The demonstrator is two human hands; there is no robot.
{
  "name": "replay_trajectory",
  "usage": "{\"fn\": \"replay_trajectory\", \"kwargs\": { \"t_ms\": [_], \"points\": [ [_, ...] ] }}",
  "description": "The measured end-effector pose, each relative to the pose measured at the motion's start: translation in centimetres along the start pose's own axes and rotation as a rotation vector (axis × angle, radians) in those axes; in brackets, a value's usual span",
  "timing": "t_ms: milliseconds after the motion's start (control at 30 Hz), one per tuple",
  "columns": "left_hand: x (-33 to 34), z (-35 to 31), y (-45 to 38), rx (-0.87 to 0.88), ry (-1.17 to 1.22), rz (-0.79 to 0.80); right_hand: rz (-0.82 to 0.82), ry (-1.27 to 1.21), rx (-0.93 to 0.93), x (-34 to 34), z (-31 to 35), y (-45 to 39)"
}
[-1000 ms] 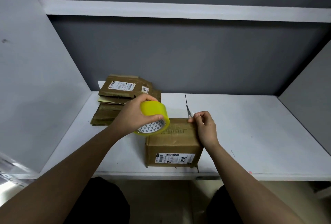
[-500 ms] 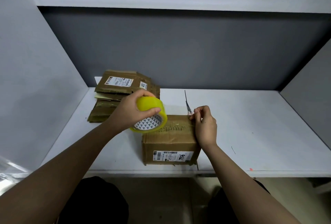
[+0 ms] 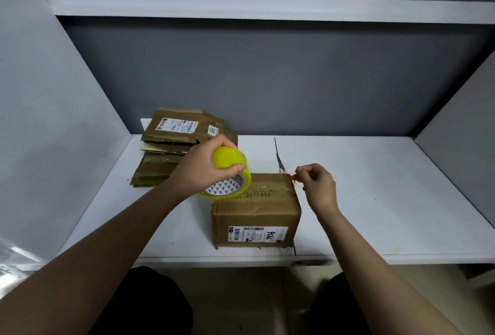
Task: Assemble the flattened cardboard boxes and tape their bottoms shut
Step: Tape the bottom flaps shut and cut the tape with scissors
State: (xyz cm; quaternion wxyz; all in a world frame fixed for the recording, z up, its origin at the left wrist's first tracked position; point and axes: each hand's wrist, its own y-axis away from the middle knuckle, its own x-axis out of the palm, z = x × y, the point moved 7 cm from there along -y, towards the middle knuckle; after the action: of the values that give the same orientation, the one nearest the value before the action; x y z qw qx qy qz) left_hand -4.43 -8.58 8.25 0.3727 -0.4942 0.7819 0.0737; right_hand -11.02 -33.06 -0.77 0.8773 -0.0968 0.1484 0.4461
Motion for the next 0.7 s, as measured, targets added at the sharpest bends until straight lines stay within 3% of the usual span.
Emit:
{"fn": "replay_trajectory", "kwargs": {
  "t_ms": [233,700],
  "points": [
    [1.0,-0.9,-0.6,0.035,-0.133,0.05,0.12,-0.152,0.233,-1.0,-2.1,1.4],
    [1.7,-1.5,-1.0,0.069,-0.246,0.078,0.129,-0.191,0.286,-0.1,-3.9,1.3]
  ]
}}
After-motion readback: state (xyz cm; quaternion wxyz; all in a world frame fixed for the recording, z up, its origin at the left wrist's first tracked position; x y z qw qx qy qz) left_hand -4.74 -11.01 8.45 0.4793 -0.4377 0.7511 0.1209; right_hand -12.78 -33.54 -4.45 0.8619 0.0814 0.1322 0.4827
